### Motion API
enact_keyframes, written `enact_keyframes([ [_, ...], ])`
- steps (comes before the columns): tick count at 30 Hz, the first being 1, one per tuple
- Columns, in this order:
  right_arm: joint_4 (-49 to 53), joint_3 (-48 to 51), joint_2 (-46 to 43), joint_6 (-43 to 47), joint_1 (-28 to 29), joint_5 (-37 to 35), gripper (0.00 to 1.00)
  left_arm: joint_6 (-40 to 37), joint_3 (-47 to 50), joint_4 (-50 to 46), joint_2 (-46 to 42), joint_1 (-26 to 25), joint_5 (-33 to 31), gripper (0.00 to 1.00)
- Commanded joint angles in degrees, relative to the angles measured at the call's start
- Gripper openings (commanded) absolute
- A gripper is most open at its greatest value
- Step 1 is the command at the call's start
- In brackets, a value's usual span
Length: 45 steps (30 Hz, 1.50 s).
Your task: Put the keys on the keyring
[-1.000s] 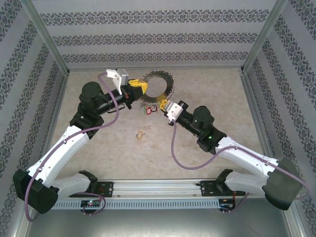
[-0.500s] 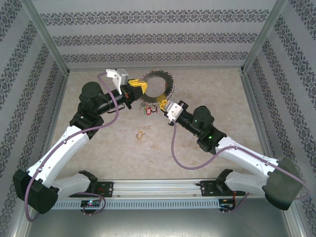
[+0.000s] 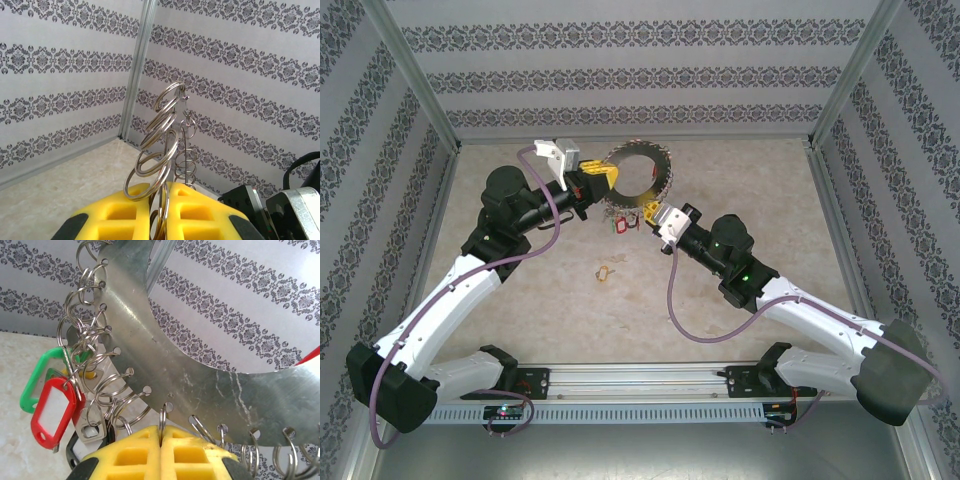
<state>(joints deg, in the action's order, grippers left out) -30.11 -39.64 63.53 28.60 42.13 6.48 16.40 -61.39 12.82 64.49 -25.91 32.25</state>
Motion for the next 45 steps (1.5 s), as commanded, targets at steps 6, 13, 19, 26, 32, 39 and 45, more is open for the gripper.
enact_keyframes([
  [6,0.35,1.11,-2.39,-5.73,-2.63,5.21,0.0,14.96,0.85,4.6,0.19,-0.82,-9.31,0.01],
  [13,1.89,2.03,-4.37,-10.38,-5.92,11.53,0.0,27.87,4.71,9.58,1.25,-0.86,-12.67,0.05],
  [19,4.09,1.49,-4.49,-10.77,-6.52,12.79,0.0,37.92,6.89,10.45,2.74,-0.81,-14.69,0.09],
  [26,4.89,1.59,-4.58,-12.56,-8.13,12.45,0.0,50.3,11.34,6.74,2.91,-0.88,-18.25,0.24],
  [32,11.07,1.49,-5.66,-11.63,-10.14,13.26,0.0,54.57,11.8,5.5,7.46,-1.17,-14.09,0.35],
  [39,20.7,0.53,-5.59,-9.44,-13.59,15.76,0.0,54.51,14.43,4.33,10.07,-1.51,-13.07,0.63],
  [45,25.68,0.02,-5.21,-6.02,-16.02,15.39,0.0,52.63,17.51,3.85,11.19,-1.99,-12.26,0.69],
])
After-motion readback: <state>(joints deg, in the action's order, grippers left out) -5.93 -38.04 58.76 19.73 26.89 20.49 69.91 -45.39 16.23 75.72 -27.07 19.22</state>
